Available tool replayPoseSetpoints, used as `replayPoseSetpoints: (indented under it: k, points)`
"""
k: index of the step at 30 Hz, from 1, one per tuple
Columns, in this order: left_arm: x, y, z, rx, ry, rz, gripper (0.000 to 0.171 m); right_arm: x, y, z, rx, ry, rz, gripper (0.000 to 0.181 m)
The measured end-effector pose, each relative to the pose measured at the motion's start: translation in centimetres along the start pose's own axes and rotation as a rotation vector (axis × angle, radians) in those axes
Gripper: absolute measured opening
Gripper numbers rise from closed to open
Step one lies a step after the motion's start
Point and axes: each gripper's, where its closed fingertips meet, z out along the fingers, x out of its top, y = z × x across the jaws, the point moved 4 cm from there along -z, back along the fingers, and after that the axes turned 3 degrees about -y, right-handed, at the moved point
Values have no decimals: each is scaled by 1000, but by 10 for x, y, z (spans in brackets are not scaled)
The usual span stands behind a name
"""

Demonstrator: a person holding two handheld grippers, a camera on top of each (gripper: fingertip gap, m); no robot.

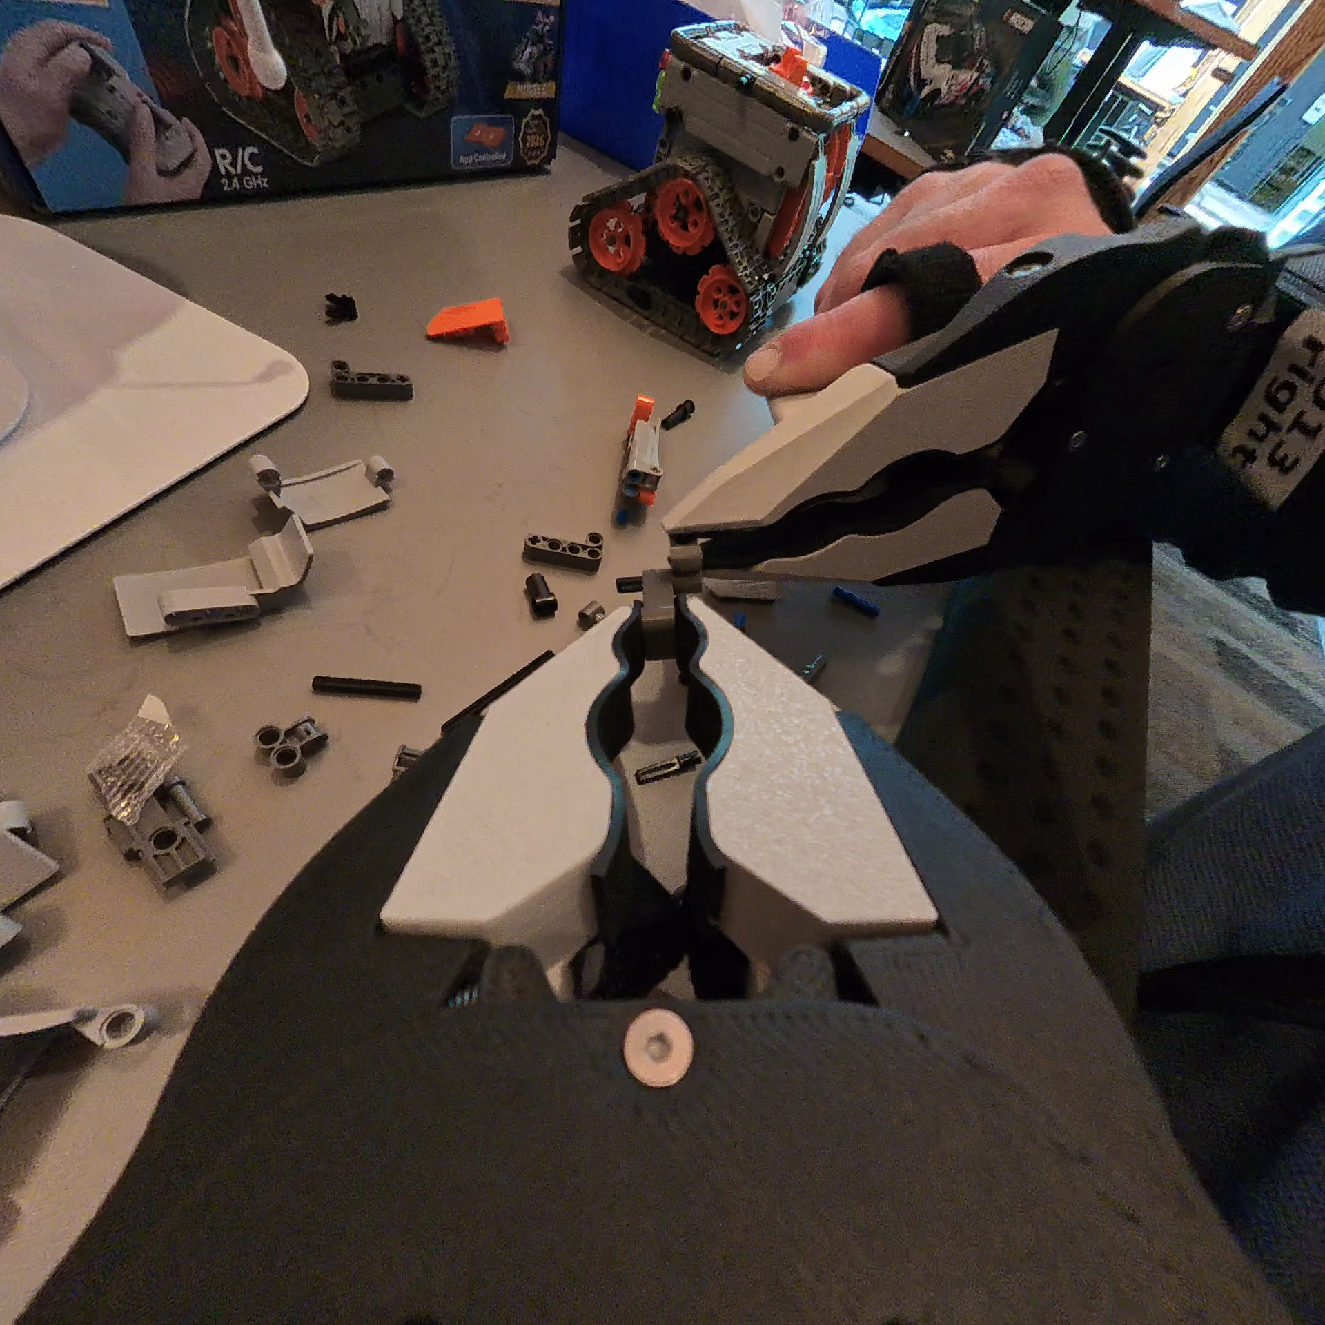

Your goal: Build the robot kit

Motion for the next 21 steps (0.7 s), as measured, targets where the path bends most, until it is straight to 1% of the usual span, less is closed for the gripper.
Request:
replayPoseSetpoints:
  k: [2,4,9,12,15,18,19,21]
  points:
    - [-2,1,0,-28,-9,-13,6,-1,-2,-4,82,36,104,10]
    - [2,0,-3,-54,15,-51,6,-5,1,-8,73,35,97,13]
    - [1,8,-1,-155,-2,-94,5,-1,1,-8,71,55,95,9]
    - [1,10,0,-186,-6,-101,5,1,1,-9,74,74,101,7]
    - [1,12,0,-206,-12,-110,5,2,2,-11,79,82,107,7]
    - [0,14,3,-207,-28,-92,7,0,-1,-14,143,85,122,6]
    - [0,14,3,-193,-28,-73,10,0,-2,-15,175,90,148,5]
    - [2,14,2,-148,-16,-34,20,-3,-1,-18,235,98,213,5]
